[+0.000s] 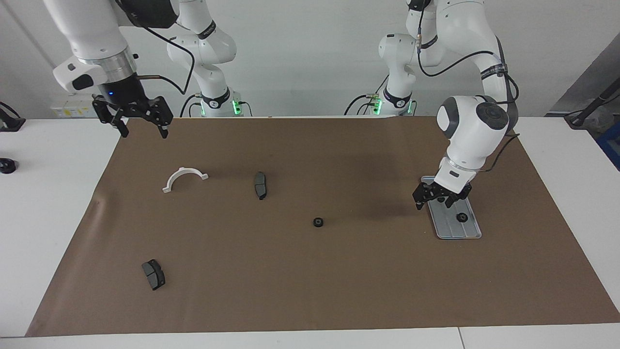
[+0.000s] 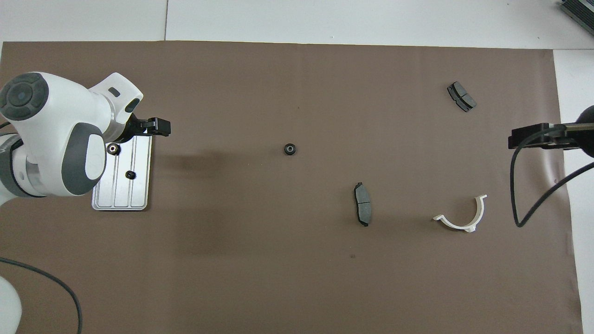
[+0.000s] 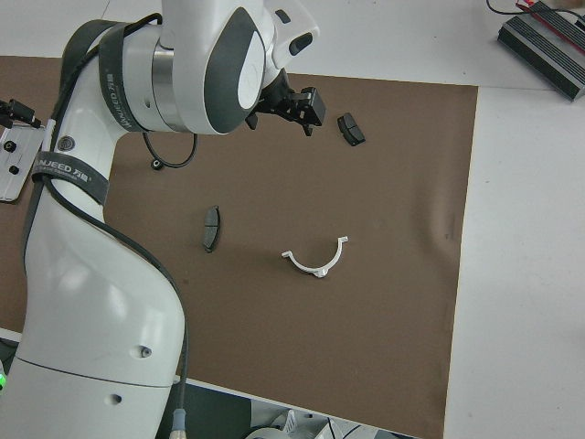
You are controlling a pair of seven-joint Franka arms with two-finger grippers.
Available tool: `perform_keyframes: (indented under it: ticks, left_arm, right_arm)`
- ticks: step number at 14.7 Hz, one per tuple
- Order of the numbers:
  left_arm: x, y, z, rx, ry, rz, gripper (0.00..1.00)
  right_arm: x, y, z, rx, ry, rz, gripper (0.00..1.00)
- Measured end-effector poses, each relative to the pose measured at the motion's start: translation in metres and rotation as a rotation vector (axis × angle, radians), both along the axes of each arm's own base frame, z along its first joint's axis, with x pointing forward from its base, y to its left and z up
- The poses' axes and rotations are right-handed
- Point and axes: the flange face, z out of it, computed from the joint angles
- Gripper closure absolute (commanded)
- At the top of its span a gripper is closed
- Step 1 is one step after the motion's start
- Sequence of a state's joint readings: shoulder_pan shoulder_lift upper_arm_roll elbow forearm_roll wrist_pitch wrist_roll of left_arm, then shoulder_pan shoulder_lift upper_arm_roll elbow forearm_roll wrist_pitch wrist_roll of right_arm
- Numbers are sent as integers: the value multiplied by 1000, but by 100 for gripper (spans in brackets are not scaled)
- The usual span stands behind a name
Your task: Place bearing gear from tray to pile
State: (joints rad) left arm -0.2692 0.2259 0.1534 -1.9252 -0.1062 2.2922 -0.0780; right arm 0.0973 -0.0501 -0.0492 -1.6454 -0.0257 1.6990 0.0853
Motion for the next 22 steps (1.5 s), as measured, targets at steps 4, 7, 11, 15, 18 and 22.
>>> perform_keyframes:
  ticks: [4,7,11,15,18,22]
  left_arm:
    - [-19,45,-37,16,-11,-6,0]
    - [-29,67,-53,22,18,0,0]
    - [-46,75,-69,20,57,12,8]
    - [-58,77,-83,23,39,17,27]
    - [-64,78,-90,25,37,19,42]
    - [-65,78,-86,23,31,19,83]
  right_arm:
    - [19,80,-22,25,-52,50,0]
    - [41,136,-60,47,-93,96,0]
    - [57,236,-143,49,-93,114,0]
    - [58,317,-228,76,-102,109,0]
    - [44,375,-292,58,-93,147,0]
    - [48,383,-320,13,-109,183,12]
